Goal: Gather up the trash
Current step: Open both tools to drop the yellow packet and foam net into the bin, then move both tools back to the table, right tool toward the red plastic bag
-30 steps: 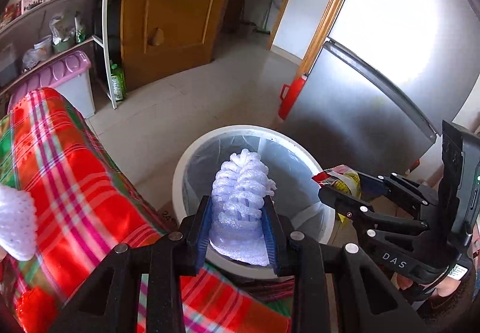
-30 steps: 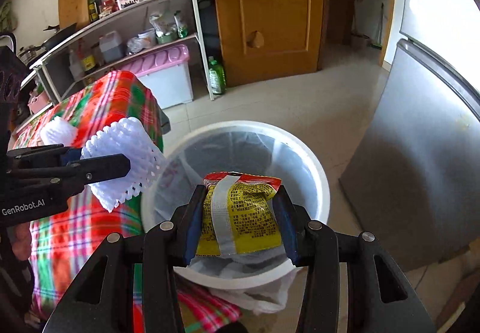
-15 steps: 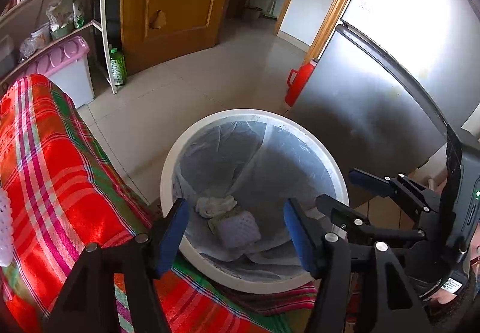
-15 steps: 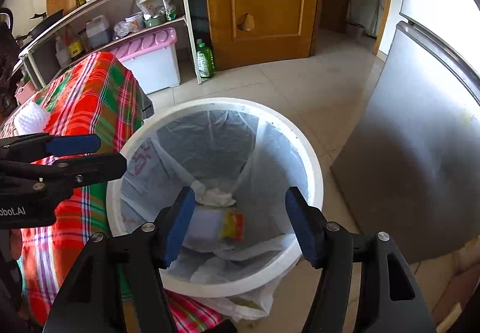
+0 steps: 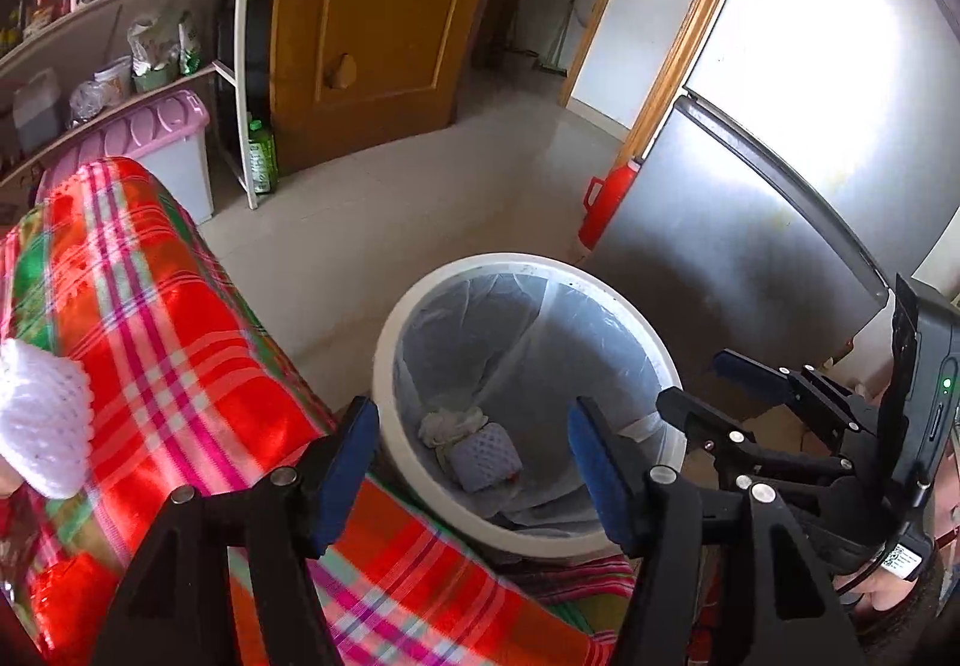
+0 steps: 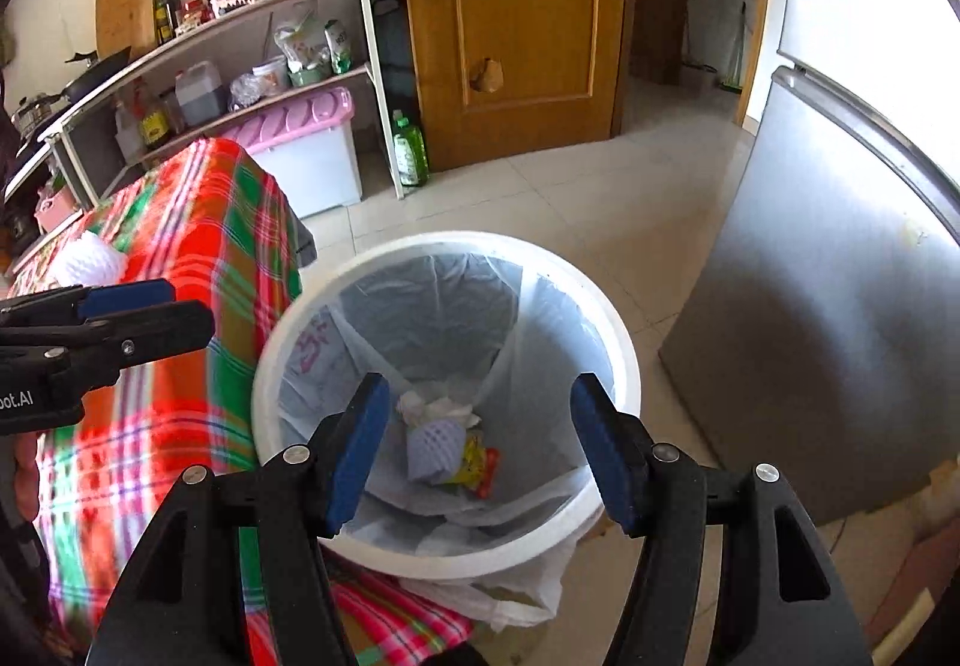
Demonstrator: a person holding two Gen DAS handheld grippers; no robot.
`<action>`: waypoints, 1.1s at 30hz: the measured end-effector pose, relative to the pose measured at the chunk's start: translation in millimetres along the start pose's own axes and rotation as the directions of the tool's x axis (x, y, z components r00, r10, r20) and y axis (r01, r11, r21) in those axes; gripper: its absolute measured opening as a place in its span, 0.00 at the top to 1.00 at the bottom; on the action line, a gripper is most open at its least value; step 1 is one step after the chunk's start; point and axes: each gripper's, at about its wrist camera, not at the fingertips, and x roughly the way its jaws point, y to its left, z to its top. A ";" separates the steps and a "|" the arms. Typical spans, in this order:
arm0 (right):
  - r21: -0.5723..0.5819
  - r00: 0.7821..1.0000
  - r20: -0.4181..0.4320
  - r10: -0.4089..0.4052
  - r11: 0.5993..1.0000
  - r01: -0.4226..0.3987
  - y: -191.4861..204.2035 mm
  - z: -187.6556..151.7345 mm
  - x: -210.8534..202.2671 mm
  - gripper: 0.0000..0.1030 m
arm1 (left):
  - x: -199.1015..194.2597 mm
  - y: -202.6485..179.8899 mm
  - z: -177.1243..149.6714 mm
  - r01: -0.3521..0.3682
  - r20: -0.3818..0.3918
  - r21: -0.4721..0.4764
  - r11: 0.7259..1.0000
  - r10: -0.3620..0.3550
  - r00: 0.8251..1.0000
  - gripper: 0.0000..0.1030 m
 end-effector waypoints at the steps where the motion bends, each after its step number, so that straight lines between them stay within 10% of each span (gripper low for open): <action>1: 0.000 1.000 0.006 0.004 1.000 -0.004 1.8 0.3 -2.7 0.38 | -6.8 2.3 -1.5 -0.008 0.015 -0.004 1.000 0.008 1.000 0.37; 33: -0.162 0.961 -0.014 0.276 0.948 -0.274 192.8 -16.0 -21.9 0.38 | -177.7 152.6 -107.7 -0.222 0.179 -0.282 0.933 0.279 0.944 0.36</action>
